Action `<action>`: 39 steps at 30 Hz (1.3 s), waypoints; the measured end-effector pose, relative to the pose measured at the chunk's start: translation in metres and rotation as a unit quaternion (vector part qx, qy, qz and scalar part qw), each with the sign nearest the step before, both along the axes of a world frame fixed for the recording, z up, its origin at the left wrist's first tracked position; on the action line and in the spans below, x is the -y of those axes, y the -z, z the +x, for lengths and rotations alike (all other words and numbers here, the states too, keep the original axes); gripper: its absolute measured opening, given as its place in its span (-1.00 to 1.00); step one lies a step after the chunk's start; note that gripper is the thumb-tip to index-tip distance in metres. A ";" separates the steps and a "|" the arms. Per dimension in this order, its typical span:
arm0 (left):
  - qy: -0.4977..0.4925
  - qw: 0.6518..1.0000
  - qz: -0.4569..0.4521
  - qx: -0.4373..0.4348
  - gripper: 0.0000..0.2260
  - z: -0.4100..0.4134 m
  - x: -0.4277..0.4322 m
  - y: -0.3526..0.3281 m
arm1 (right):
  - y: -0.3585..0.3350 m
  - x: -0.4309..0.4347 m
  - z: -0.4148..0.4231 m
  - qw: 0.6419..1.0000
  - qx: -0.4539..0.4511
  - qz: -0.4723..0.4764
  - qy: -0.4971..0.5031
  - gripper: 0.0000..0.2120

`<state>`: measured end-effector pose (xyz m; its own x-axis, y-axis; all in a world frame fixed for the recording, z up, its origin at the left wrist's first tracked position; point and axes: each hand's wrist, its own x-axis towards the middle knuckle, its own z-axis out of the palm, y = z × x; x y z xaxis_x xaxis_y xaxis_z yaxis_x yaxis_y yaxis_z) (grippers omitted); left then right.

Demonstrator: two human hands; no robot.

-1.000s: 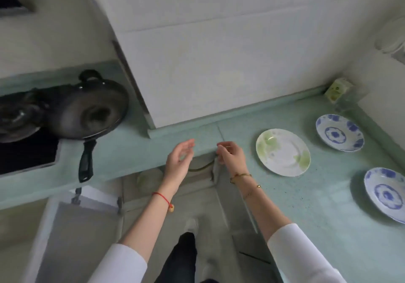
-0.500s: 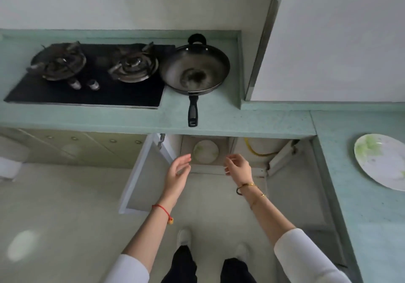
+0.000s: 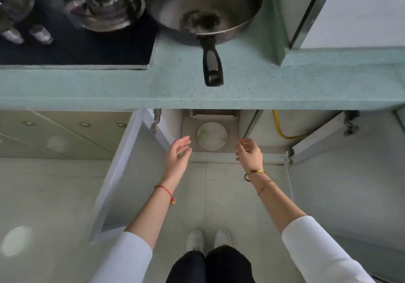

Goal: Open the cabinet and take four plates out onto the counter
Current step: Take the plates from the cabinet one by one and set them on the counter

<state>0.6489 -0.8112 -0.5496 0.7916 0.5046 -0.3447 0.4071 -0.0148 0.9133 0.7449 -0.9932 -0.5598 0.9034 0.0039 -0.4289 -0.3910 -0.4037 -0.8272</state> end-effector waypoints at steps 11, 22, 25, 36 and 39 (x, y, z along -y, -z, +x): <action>0.011 0.999 0.030 -0.033 -0.61 0.107 -0.039 0.305 | 0.306 -0.026 0.092 0.996 0.063 -0.053 -0.044 -0.81; -0.018 0.996 0.083 -0.019 -0.54 0.194 -0.091 0.499 | 0.494 -0.061 0.191 0.983 0.119 -0.106 -0.088 -0.70; -0.008 0.995 0.097 -0.032 -0.50 0.216 -0.097 0.524 | 0.517 -0.065 0.212 0.980 0.122 -0.133 -0.085 -0.66; 0.044 0.992 0.101 -0.062 -0.48 0.241 -0.091 0.549 | 0.545 -0.073 0.231 0.978 0.131 -0.133 -0.089 -0.70; 0.034 0.994 0.094 -0.043 -0.44 0.234 -0.090 0.548 | 0.542 -0.070 0.225 0.979 0.136 -0.128 -0.081 -0.72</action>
